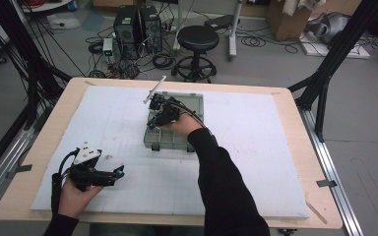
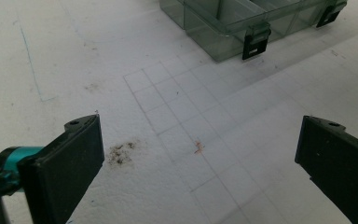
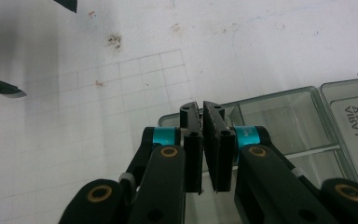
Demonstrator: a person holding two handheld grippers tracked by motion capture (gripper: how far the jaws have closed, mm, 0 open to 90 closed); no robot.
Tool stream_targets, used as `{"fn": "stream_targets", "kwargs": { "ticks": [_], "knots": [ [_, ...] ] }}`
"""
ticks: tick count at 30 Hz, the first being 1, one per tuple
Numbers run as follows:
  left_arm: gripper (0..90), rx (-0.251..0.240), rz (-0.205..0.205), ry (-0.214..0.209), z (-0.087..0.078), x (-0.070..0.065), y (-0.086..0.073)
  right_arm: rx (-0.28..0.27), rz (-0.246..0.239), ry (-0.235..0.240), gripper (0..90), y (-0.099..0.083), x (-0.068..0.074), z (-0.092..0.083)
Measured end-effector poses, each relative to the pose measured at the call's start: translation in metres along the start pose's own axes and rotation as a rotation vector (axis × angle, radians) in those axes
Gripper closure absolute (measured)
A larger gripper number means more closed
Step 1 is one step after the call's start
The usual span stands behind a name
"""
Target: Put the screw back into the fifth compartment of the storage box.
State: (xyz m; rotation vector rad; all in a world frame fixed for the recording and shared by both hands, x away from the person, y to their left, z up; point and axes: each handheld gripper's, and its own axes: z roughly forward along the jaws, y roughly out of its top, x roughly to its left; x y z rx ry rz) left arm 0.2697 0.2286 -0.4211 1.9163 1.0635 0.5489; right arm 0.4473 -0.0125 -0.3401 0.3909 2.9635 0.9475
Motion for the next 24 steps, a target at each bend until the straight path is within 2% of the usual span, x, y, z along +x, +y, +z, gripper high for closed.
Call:
{"fn": "stream_targets", "kwargs": {
  "ticks": [11, 24],
  "knots": [
    [1.7, 0.002, 0.001, 0.0, 0.0, 0.001, 0.0, 0.026, 0.004, 0.007, 86.2, -0.002, -0.005, 0.016],
    [1.7, 0.002, 0.003, 0.0, -0.001, 0.001, 0.0, 0.028, 0.005, 0.003, 86.2, -0.004, -0.008, 0.022]
  ]
}}
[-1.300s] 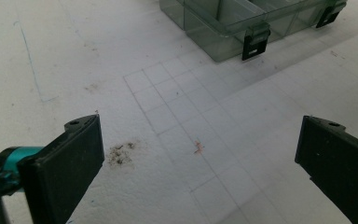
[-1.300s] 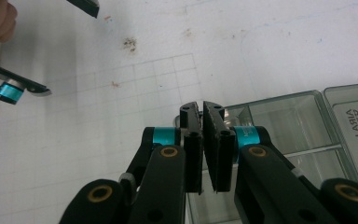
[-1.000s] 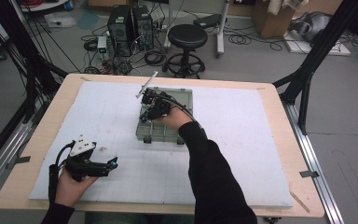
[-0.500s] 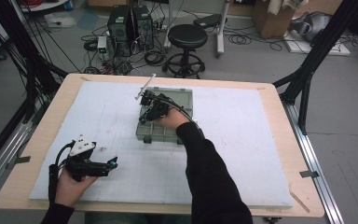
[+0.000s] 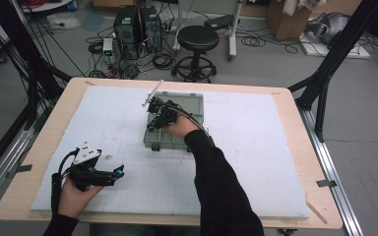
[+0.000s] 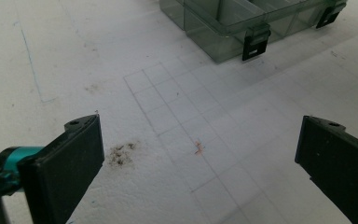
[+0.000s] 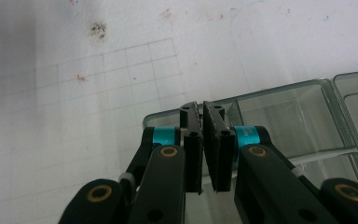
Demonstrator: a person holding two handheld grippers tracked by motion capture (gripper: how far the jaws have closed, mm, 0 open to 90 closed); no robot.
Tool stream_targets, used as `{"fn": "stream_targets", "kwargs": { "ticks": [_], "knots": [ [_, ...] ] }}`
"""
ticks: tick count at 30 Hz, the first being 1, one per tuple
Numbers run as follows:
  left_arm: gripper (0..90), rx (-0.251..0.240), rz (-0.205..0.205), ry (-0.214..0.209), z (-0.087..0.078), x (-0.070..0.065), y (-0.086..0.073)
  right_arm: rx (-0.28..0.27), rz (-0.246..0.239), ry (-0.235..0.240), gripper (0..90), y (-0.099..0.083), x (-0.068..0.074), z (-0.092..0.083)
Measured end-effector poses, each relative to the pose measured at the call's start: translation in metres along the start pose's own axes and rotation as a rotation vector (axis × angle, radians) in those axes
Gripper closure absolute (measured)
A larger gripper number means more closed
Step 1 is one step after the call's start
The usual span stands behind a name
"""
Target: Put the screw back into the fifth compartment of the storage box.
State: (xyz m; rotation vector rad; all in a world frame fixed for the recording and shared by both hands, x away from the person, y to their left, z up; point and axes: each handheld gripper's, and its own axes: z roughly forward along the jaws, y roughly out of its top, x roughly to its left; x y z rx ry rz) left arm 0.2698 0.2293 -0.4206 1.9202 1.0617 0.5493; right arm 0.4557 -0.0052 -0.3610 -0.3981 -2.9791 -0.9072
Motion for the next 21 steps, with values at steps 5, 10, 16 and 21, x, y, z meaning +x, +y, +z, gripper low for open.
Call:
{"fn": "stream_targets", "kwargs": {
  "ticks": [5, 10, 16, 21],
  "knots": [
    [1.7, -0.003, -0.002, 0.0, 0.0001, -0.0001, 0.0, 0.004, 0.004, -0.001, 86.2, -0.0012, -0.0008, 0.0027],
    [1.7, -0.002, -0.001, 0.0, 0.0, -0.0001, 0.0, 0.005, 0.007, -0.003, 86.2, -0.0016, -0.001, 0.0036],
    [1.7, -0.003, -0.001, 0.0, 0.0001, -0.0003, 0.0001, 0.013, 0.011, -0.005, 86.1, -0.0034, -0.0016, 0.0055],
    [1.7, -0.003, -0.001, 0.0, 0.0, -0.0003, 0.0001, 0.017, 0.012, -0.003, 86.2, -0.0046, -0.0012, 0.0084]
  ]
}}
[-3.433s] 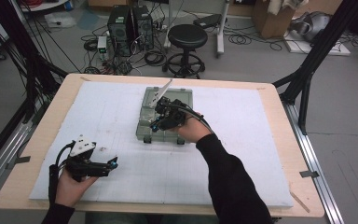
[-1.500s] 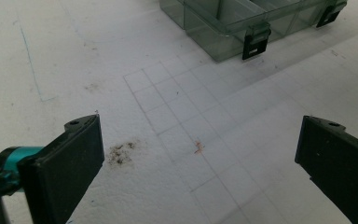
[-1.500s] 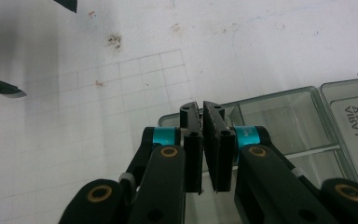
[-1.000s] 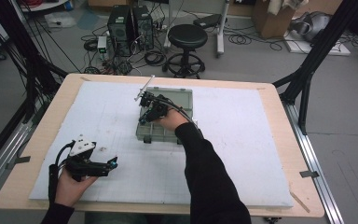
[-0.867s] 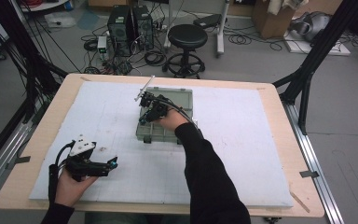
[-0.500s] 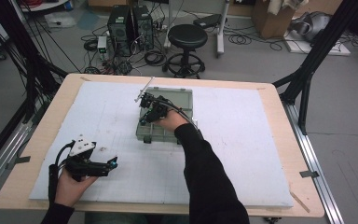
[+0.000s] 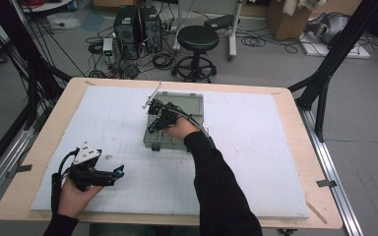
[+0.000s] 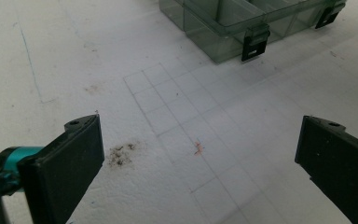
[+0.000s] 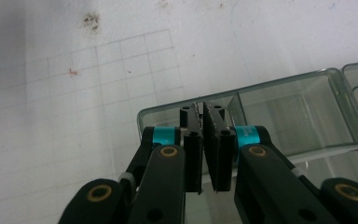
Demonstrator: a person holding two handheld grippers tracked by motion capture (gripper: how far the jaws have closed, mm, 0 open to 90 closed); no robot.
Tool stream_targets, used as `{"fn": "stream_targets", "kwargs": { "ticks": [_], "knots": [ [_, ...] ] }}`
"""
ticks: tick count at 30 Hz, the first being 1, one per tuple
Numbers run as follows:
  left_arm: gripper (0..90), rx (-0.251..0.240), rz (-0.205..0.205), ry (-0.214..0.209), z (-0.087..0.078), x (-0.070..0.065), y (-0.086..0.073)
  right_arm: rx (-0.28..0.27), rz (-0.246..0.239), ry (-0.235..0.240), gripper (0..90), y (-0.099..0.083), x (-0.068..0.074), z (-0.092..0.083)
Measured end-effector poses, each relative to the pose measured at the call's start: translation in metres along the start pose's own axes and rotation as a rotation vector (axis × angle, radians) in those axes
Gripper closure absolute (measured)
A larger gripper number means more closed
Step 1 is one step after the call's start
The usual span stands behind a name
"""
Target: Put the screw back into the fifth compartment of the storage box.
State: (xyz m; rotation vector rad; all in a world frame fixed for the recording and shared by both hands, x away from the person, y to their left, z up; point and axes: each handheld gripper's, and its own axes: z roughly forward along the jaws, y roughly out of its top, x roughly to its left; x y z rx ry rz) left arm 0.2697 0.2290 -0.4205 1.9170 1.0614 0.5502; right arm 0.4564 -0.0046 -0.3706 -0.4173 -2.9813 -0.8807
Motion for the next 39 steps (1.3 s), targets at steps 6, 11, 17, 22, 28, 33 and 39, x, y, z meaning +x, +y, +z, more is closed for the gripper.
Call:
{"fn": "stream_targets", "kwargs": {
  "ticks": [6, 11, 17, 22, 28, 33, 39],
  "knots": [
    [1.7, 0.0, 0.0, 0.0, 0.0, 0.0, 0.0, 0.004, 0.006, 0.002, 86.2, -0.001, 0.0, 0.003],
    [1.7, 0.0, -0.001, -0.001, 0.0, 0.0, 0.0, 0.006, 0.002, 0.003, 86.2, -0.002, 0.0, 0.005],
    [1.7, 0.002, 0.001, -0.003, 0.0, 0.0, 0.0, -0.002, 0.014, -0.008, 86.1, -0.011, -0.002, 0.009],
    [1.7, 0.001, 0.0, -0.004, 0.001, 0.0, 0.0, -0.021, 0.013, -0.008, 83.8, -0.01, -0.001, 0.006],
    [1.7, 0.003, 0.002, -0.003, 0.001, 0.0, 0.0, -0.042, 0.029, -0.017, 73.0, -0.011, -0.001, -0.001],
    [1.7, 0.005, 0.007, -0.006, 0.001, 0.0, 0.0, -0.062, 0.031, -0.025, 62.3, -0.013, 0.001, -0.009],
    [1.7, 0.007, 0.006, -0.007, 0.002, 0.0, 0.0, -0.113, 0.037, -0.042, 44.5, -0.025, 0.002, -0.022]
  ]
}}
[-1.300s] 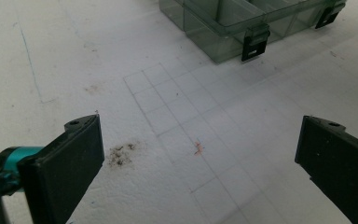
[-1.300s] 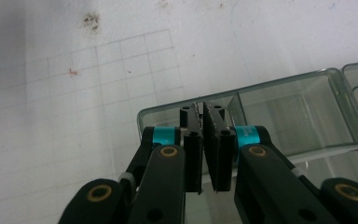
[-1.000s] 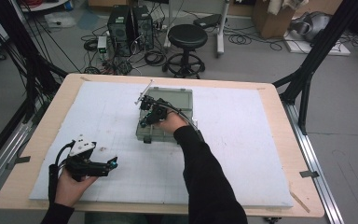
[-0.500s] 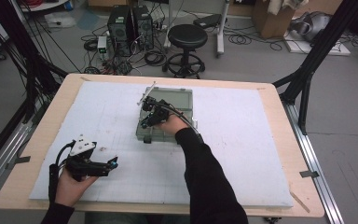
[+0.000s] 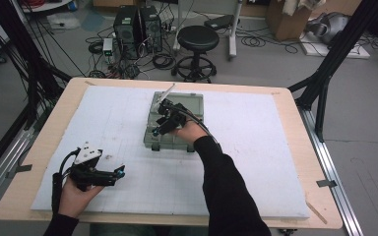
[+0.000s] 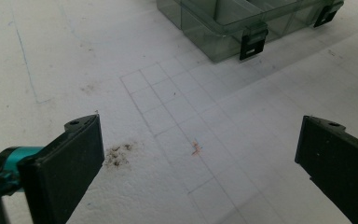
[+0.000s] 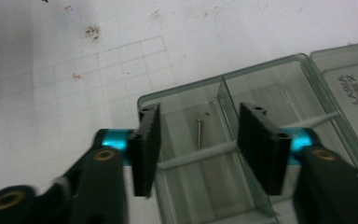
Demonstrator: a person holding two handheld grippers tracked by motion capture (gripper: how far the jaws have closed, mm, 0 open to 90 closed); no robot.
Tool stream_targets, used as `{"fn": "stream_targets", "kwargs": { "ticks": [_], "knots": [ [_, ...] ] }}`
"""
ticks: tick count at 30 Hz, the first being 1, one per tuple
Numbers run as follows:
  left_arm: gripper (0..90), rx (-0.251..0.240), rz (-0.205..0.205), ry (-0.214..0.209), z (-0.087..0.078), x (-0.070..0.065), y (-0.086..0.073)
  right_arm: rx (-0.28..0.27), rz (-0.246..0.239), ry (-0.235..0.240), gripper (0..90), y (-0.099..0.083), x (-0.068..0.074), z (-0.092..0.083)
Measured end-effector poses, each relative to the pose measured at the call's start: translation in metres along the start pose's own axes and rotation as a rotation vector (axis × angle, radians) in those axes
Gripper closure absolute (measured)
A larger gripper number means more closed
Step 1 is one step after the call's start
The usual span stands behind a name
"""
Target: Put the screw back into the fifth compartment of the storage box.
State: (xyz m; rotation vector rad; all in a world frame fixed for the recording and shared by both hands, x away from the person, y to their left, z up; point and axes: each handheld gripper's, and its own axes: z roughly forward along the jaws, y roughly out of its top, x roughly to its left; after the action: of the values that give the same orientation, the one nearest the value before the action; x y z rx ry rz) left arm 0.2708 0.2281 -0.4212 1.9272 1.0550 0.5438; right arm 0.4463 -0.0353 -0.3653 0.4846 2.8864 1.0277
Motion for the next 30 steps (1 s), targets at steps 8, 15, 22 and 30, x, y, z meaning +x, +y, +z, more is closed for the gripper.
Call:
{"fn": "stream_targets", "kwargs": {
  "ticks": [8, 15, 22, 30],
  "knots": [
    [1.7, 0.002, 0.0, -0.001, 0.001, -0.002, 0.0, -0.039, 0.052, -0.026, 20.1, -0.009, 0.001, -0.02],
    [1.7, 0.001, -0.007, -0.002, -0.001, -0.002, -0.001, -0.053, 0.062, -0.038, 12.3, -0.016, 0.008, -0.035],
    [1.7, 0.005, -0.004, -0.009, 0.0, -0.003, -0.001, -0.05, 0.076, -0.044, 9.8, -0.028, 0.009, -0.041],
    [1.7, 0.005, 0.001, -0.009, 0.0, -0.003, -0.001, -0.08, 0.104, -0.068, 8.2, -0.044, 0.01, -0.054]
  ]
}}
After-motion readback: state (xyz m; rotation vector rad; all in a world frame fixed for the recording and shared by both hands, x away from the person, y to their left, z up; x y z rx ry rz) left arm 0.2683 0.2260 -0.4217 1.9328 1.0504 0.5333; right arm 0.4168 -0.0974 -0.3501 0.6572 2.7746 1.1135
